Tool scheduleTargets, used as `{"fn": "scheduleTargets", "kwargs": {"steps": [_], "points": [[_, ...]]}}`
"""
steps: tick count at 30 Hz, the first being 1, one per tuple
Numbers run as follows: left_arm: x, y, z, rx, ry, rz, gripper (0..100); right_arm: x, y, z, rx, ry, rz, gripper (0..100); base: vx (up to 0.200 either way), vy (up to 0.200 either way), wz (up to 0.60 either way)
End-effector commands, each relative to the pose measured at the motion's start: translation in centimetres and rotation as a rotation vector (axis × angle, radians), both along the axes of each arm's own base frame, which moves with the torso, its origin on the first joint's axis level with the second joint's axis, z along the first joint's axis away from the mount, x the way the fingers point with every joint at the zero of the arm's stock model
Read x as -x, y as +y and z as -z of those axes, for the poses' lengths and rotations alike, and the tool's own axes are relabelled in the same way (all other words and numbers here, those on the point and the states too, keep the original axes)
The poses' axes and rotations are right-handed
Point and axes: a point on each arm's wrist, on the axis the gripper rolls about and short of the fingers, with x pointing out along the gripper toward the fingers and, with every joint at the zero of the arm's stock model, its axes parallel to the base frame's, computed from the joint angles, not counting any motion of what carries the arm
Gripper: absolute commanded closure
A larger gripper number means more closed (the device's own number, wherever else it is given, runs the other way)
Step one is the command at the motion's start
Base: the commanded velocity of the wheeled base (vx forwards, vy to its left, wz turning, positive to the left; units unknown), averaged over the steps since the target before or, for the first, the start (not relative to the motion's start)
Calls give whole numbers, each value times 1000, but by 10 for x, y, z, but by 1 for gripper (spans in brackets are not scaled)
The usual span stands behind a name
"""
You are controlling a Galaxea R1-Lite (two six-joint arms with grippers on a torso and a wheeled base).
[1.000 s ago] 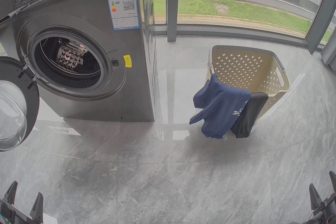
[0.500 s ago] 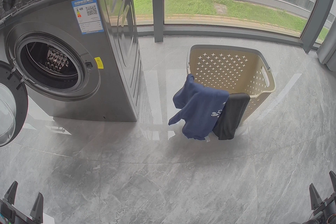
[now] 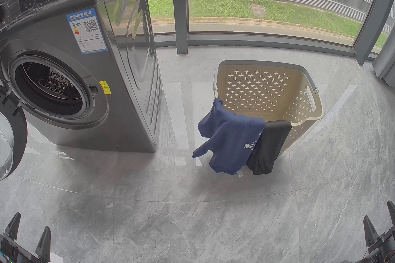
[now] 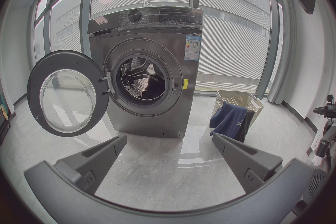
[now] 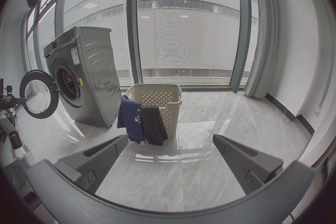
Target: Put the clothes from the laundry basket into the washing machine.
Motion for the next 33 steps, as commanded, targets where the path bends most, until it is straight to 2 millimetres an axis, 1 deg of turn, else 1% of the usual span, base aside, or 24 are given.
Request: {"fn": "scheduleTargets", "kwargs": {"steps": [1, 2, 23, 33], "points": [[0, 0, 5, -1, 1, 0, 0, 0, 0, 4, 0, -4, 1, 0, 0, 0, 0], [0, 0, 5, 1, 1, 0, 0, 0, 0, 4, 0, -4, 1, 0, 0, 0, 0], [0, 0, 5, 1, 2, 0, 0, 0, 0, 4, 0, -4, 1, 0, 0, -200, 0], [0, 0, 5, 1, 1, 0, 0, 0, 0, 4, 0, -4, 1, 0, 0, 0, 0]]}}
